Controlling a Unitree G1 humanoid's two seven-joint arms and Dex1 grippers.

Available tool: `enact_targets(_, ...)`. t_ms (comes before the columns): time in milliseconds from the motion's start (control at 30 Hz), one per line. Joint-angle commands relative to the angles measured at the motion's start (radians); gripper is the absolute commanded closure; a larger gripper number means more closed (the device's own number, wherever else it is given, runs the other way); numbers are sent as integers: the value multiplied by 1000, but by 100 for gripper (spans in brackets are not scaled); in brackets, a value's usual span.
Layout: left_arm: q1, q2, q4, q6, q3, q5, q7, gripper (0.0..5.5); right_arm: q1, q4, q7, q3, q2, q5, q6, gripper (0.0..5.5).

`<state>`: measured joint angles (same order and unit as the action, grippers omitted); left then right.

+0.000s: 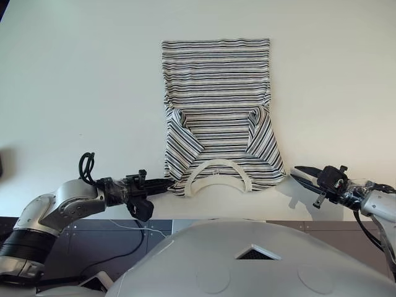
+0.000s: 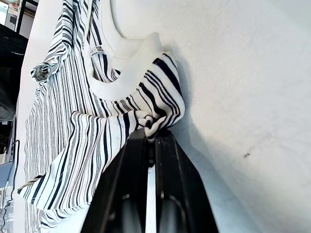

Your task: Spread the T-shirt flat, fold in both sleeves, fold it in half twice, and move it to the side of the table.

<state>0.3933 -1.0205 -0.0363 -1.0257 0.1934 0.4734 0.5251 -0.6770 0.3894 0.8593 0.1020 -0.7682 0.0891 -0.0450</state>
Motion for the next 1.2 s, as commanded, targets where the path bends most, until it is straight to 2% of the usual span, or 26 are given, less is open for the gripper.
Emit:
enact_targets(33,34,-32,-8,50,9,17,30,535,-23,-90,12,41,-112,-148,-236,445)
enact_targets(133,39,-24,18,75,14,6,34,540,-10,-129,7,11,-156,-248,-382,390)
enact_targets(200,36,-25,38,92,18,-9,44,540,-9,-108,8,-22,-151,-265,-398,360)
enact_targets(633,32,-50,52,128,42,-65,96,540,127,-140,-132,-179,-91,-432,-412,360)
enact_targets(1200,3,-52,2,113,61,-51,102,540,177,-245,-341,-214,-157,-650,-671,360)
